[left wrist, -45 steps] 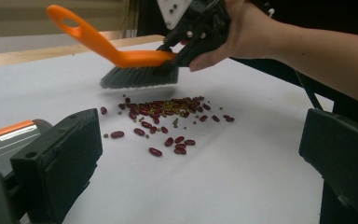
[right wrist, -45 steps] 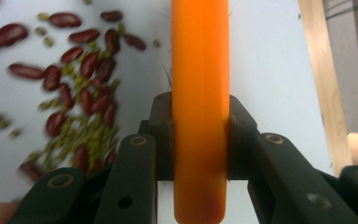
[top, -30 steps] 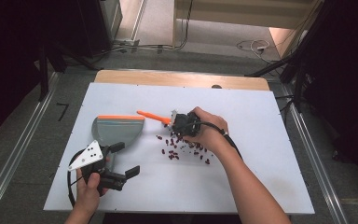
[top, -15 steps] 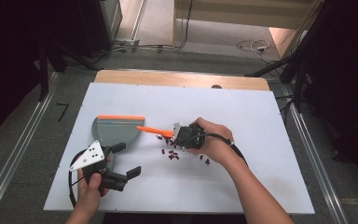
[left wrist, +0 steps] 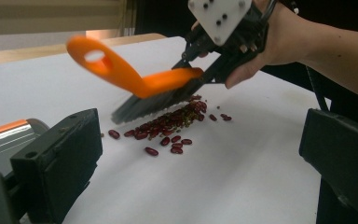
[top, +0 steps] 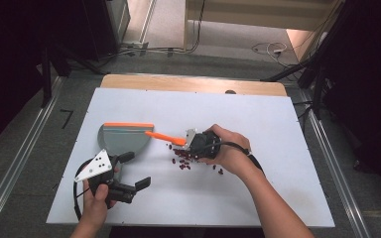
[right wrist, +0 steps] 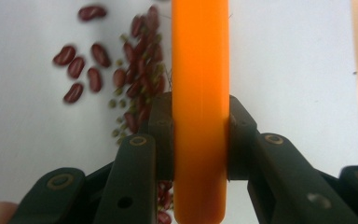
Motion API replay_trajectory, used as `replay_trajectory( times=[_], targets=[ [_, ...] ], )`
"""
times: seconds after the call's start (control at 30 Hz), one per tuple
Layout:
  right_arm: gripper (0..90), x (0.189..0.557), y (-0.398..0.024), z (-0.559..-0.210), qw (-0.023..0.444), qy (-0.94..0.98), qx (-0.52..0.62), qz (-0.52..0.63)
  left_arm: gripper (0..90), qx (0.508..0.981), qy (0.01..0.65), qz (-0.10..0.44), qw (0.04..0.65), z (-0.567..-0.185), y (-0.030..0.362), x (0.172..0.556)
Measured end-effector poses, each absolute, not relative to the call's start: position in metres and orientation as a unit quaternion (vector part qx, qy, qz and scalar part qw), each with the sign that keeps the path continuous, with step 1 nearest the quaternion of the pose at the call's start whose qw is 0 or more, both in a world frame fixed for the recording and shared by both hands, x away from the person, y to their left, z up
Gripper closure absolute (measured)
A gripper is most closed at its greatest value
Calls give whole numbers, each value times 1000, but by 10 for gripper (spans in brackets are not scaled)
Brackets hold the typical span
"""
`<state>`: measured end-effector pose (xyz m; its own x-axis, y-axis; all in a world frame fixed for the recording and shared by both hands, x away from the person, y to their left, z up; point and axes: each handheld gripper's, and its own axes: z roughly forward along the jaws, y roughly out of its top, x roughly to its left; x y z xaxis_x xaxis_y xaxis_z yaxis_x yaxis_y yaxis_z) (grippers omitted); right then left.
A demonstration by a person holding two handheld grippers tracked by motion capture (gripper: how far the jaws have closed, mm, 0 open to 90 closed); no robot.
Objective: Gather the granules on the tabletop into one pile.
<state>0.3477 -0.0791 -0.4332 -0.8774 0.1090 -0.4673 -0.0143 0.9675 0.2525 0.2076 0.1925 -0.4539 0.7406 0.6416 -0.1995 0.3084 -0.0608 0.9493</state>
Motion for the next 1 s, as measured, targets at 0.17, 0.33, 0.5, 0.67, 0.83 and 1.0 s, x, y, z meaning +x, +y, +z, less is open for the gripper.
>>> replay_trajectory(
  times=[0.17,0.33,0.5,0.67,0.83,1.0],
  targets=[
    [685,353,-60,-438,258,958,1,123,2,715,330,140,600,-453,193,207],
    [685,356,-47,-448,249,960,-22,128,2,712,333,141,602,-453,196,207],
    [685,349,-53,-446,238,964,-35,116,2,709,336,143,603,-453,199,207],
    [685,343,-63,-440,231,965,-32,120,2,708,335,147,604,-452,199,207],
    [685,339,-73,-422,228,960,21,162,2,709,335,149,603,-451,198,207],
    [685,332,-72,-403,124,959,148,209,2,706,338,148,604,-452,200,208]
  ],
)
